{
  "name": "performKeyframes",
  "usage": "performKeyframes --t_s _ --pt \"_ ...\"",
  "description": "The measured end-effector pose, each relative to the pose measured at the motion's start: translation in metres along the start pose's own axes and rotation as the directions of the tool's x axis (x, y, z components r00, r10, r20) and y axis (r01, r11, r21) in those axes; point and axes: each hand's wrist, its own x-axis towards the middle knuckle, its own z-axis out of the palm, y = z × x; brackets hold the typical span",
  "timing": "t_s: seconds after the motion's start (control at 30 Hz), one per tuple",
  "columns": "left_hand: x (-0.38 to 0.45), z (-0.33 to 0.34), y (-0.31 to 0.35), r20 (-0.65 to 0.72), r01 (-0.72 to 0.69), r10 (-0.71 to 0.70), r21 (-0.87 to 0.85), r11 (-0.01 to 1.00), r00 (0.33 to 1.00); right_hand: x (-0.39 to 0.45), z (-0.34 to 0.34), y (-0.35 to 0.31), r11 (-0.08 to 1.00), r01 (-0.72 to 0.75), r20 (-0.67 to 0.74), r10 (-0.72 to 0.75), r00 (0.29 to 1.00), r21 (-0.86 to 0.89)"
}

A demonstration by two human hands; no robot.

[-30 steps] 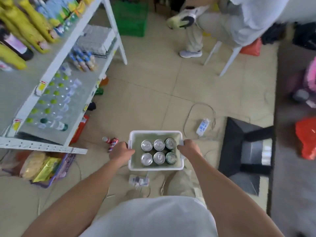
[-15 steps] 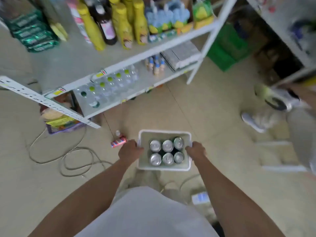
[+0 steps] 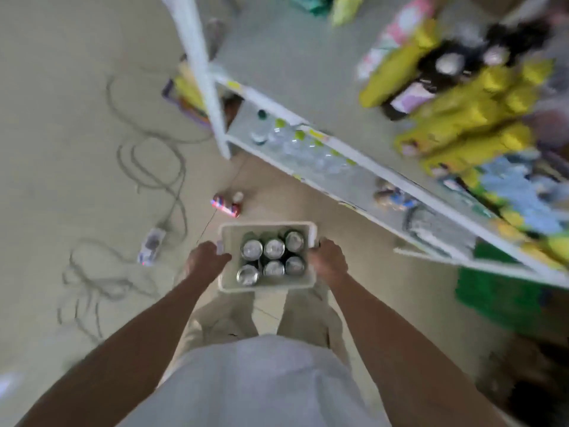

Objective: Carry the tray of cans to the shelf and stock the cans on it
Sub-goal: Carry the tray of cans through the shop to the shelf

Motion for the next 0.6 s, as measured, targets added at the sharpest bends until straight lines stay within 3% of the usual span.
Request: performKeyframes --t_s 0.13,0.23,0.33,0.47,0.6 --pt "0.065 0.033 -0.011 -0.039 0.219 -0.234 -0.224 0.95 0.972 0.112 0.025 -0.063 0.953 0.214 0.131 -0.189 0.973 -0.216" --pt "0.127 0.081 -0.024 0.018 0.358 -0.39 -0.437 0.825 0.921 0.204 0.062 -0.102 0.855 0.365 0.203 -0.309 0.929 -0.368" --pt "0.191 0.142 -0.045 0.04 0.442 -0.493 -0.511 0.737 0.869 0.289 0.106 -0.132 0.739 0.465 0.307 -0.353 0.884 -0.488" --pt "0.261 0.217 -0.074 0.063 0.464 -0.529 -0.575 0.674 0.846 0.386 0.168 -0.157 0.56 0.543 0.451 -0.308 0.838 -0.626" --pt "0.309 0.275 -0.1 0.114 0.469 -0.516 -0.615 0.634 0.849 0.444 0.22 -0.149 0.476 0.564 0.453 -0.336 0.826 -0.675"
